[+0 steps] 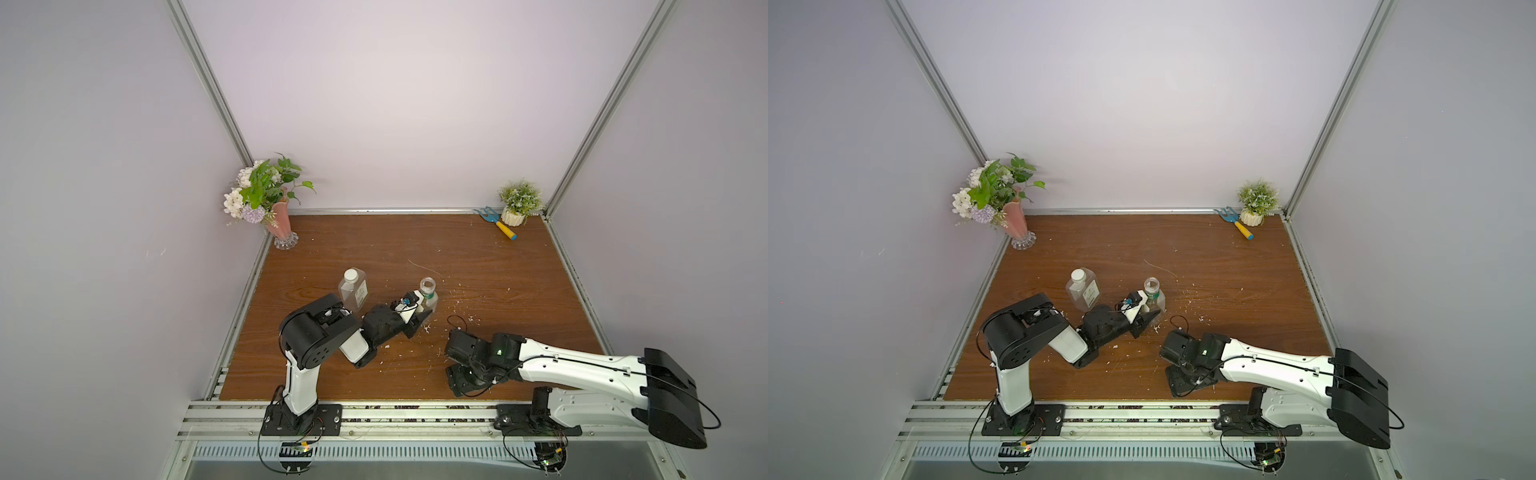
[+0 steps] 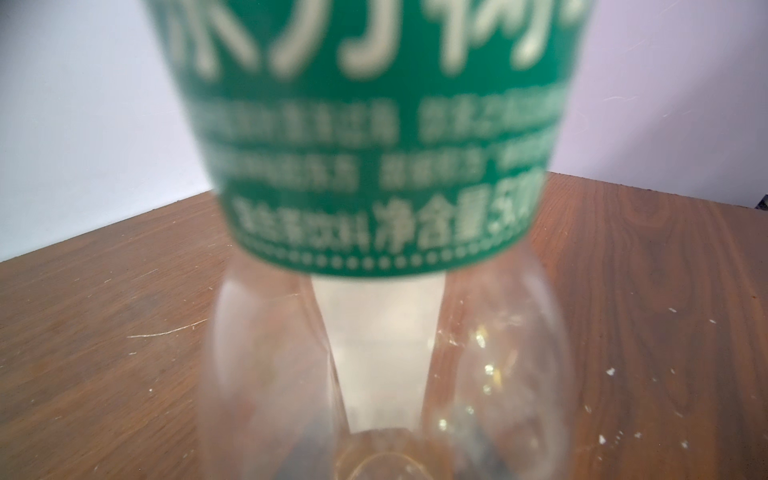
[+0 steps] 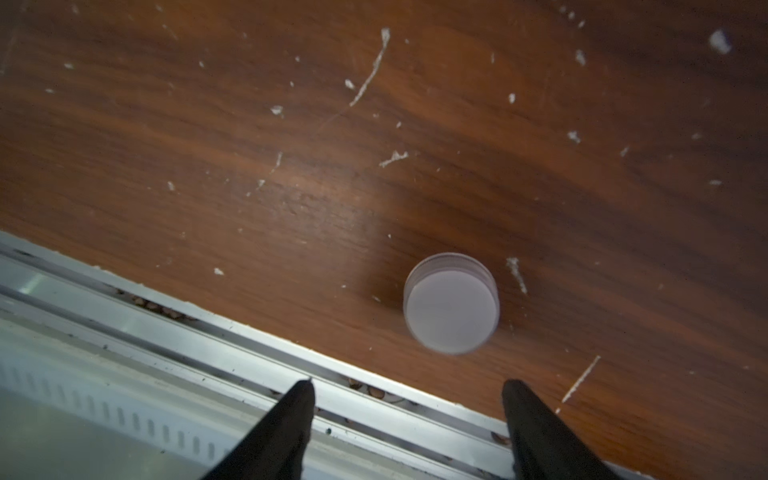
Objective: Screw on the bottle caps
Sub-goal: Screw the bottle cap onto the plastic bottle.
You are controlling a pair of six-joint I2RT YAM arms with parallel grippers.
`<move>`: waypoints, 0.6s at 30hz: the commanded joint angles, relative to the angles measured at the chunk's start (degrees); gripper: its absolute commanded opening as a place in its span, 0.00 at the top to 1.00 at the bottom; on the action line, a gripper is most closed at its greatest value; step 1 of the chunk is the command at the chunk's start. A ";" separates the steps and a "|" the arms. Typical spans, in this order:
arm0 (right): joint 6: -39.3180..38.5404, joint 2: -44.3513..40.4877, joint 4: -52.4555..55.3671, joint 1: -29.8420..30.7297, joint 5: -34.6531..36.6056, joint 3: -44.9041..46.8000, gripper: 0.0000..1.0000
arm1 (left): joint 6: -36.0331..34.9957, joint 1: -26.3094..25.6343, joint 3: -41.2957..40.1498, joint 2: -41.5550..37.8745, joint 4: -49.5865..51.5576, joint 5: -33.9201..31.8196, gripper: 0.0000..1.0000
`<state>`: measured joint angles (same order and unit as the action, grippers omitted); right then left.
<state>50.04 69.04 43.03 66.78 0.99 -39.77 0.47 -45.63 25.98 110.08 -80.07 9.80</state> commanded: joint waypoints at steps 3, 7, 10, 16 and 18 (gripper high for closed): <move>1.04 2.11 -4.25 0.14 1.18 1.14 0.28 | -0.73 0.70 -1.52 -0.13 4.71 -0.44 0.58; 0.57 3.27 -4.44 -0.71 2.17 1.88 0.31 | -0.79 0.72 -1.49 -0.13 4.66 -0.30 0.58; -0.01 3.93 -3.87 -1.22 2.49 1.98 0.34 | -0.86 0.68 -1.63 -0.22 4.66 -0.11 0.58; -0.65 3.97 -2.33 -2.34 4.17 1.98 0.35 | -1.00 0.72 -1.54 -0.22 4.68 0.64 0.58; -1.09 4.17 -2.41 -2.75 4.28 1.98 0.35 | -1.11 0.79 -1.50 -0.14 4.67 0.90 0.58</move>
<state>49.89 72.64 39.24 64.69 3.18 -38.30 0.38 -45.60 25.61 109.67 -79.90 10.04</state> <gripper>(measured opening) 0.649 0.422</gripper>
